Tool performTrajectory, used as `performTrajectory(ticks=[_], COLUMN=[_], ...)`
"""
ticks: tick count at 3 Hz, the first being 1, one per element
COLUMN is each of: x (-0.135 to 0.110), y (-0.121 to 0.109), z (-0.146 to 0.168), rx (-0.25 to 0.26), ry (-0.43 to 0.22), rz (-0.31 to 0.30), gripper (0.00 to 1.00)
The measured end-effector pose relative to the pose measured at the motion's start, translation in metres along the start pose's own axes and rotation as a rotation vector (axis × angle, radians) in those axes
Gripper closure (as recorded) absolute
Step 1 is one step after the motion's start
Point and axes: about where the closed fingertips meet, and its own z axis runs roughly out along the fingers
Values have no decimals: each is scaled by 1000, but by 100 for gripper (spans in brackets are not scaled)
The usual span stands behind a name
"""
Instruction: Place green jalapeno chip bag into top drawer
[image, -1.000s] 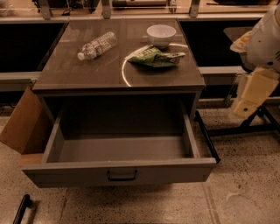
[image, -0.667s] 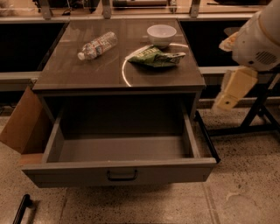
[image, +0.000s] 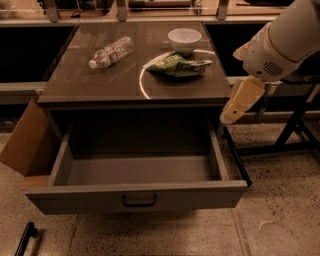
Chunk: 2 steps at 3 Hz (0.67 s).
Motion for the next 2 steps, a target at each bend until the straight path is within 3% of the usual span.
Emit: performTrajectory(ticks=[1,2], x=[-4,-13], y=[-9,-39], z=[11,32], rx=[8,30], ry=[-27,-78], rz=[-5,-12], gripper=[0,0])
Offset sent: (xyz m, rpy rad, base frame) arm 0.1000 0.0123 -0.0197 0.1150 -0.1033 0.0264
